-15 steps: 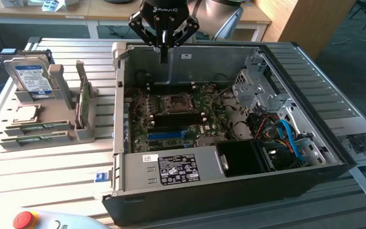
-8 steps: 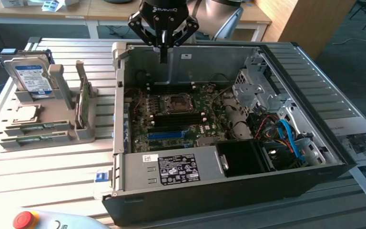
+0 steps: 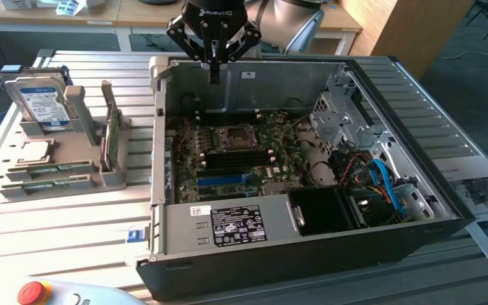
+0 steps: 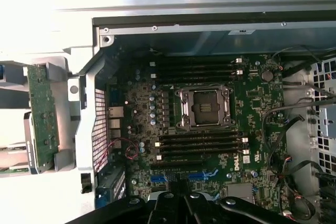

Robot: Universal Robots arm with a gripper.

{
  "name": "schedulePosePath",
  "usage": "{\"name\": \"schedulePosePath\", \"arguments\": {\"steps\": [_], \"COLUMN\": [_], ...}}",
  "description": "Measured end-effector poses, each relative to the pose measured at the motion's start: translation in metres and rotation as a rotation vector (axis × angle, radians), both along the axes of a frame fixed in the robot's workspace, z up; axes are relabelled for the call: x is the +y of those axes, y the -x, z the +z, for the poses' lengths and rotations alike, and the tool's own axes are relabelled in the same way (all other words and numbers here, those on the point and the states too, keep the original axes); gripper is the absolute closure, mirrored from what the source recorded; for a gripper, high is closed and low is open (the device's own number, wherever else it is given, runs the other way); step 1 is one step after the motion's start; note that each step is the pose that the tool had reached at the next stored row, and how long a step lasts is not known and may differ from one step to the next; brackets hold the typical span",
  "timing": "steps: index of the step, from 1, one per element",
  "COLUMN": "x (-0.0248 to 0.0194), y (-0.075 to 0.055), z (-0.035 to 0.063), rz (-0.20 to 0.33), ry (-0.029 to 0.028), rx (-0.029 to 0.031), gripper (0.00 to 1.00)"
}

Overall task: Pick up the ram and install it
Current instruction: 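Reach for the ram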

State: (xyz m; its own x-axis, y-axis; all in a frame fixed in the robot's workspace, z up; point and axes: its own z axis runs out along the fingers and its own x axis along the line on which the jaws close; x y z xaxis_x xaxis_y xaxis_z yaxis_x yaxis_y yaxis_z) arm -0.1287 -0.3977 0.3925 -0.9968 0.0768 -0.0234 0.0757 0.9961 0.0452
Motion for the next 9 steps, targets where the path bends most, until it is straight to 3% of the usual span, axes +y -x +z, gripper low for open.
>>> {"name": "schedulePosePath", "arguments": {"steps": [9], "x": [0.0015], "y": [0.0088], "z": [-0.0003], "rz": [-0.001], "ry": [0.0001], "rx": [0.0001], "gripper": [0.89]}}
